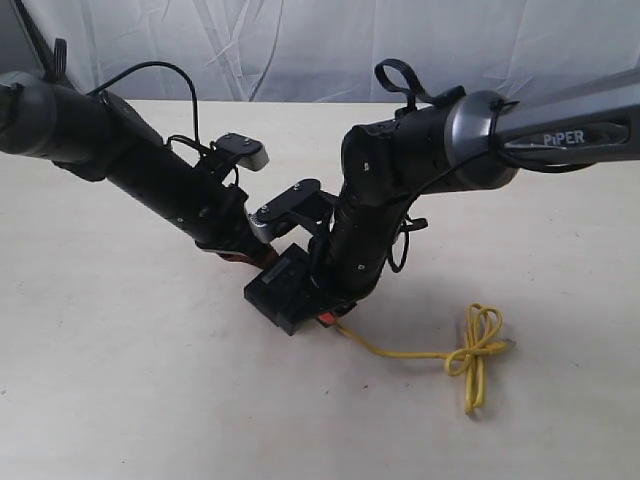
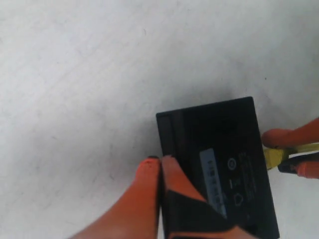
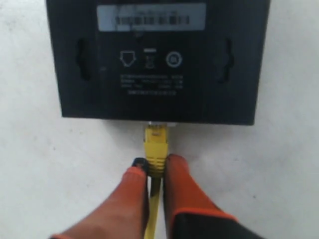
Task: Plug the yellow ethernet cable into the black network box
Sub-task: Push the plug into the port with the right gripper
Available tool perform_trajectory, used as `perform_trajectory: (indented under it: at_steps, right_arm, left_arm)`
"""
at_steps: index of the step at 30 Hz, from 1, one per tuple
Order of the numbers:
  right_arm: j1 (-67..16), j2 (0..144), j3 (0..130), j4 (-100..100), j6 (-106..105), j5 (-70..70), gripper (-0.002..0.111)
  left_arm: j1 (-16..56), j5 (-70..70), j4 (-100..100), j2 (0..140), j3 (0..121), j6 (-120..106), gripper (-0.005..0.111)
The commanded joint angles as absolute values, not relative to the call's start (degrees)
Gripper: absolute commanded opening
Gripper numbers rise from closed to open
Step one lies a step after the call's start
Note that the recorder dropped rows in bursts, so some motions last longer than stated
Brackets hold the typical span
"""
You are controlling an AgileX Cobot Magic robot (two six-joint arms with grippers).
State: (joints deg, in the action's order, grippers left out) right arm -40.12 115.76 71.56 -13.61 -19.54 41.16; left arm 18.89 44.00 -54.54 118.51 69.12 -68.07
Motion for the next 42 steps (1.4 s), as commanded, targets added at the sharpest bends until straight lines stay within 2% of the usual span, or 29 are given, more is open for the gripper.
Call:
perform_trajectory:
  at_steps: [1, 17, 42]
  right_arm:
    - [-40.01, 115.59, 72.3, -14.26, -19.42, 35.19, -0.001]
    - [-40.01, 115.59, 72.3, -15.72, -19.42, 29.75, -0.001]
    - [-40.01, 116.89, 72.3, -12.9, -19.42, 29.99, -0.001]
  left_arm:
    - [19.59, 48.31, -55.03, 119.04, 69.07, -68.23, 0.0]
    - [19.59, 50.35, -54.85, 119.29, 69.07, -69.45, 0.0]
    - [19.59, 50.28, -55.25, 120.64, 69.07, -70.63, 0.0]
